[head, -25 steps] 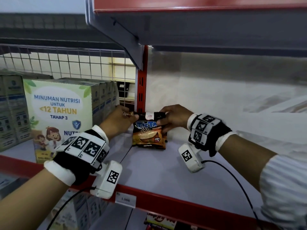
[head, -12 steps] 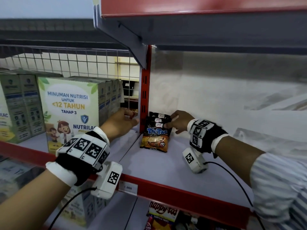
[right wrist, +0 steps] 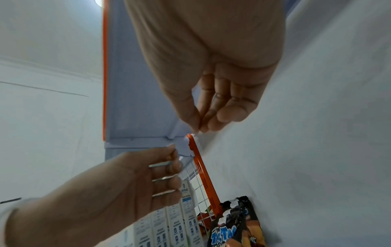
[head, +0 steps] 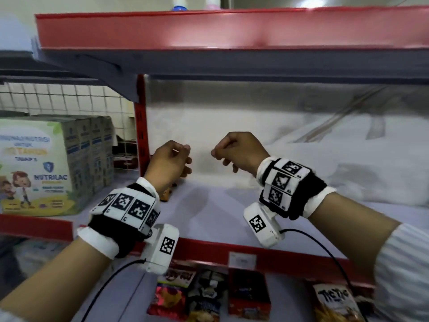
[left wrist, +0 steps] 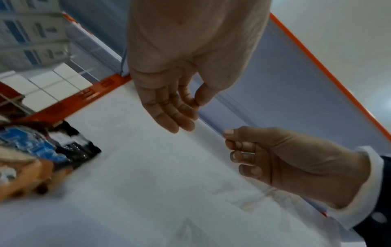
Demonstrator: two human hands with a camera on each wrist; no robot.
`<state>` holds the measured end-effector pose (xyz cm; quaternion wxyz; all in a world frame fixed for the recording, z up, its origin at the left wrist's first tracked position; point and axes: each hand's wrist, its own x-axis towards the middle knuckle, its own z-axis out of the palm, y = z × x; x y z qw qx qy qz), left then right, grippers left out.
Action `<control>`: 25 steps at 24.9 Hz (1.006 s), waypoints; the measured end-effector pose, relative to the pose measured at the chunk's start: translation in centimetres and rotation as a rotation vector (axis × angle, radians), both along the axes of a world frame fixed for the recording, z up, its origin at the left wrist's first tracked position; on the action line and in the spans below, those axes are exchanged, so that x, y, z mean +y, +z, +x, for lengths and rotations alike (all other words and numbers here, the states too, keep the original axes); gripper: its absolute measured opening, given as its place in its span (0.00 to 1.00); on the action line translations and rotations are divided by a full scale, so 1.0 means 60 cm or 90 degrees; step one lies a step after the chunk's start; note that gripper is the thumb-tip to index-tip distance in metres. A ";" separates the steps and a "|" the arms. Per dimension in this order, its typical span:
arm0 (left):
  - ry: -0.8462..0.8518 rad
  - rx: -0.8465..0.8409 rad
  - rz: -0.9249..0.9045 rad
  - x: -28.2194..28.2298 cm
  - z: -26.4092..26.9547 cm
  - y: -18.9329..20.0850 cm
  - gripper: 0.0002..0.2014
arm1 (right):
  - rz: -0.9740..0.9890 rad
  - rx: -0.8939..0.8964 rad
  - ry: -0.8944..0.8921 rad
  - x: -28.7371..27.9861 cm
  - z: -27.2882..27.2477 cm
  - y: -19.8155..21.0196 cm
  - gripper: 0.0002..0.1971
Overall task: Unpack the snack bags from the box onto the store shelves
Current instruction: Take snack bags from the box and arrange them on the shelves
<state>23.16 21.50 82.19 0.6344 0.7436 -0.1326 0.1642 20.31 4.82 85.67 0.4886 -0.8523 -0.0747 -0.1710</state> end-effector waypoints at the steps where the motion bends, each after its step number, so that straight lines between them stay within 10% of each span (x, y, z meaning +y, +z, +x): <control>1: -0.004 -0.002 -0.003 -0.032 -0.022 -0.009 0.10 | 0.013 -0.002 -0.005 -0.027 -0.032 -0.008 0.05; 15: -0.018 -0.039 -0.068 -0.350 -0.321 -0.282 0.10 | 0.133 -0.005 0.002 -0.331 -0.327 -0.271 0.06; 25: -0.078 0.195 0.029 -0.384 -0.346 -0.566 0.07 | 0.165 0.154 -0.091 -0.366 -0.362 -0.594 0.07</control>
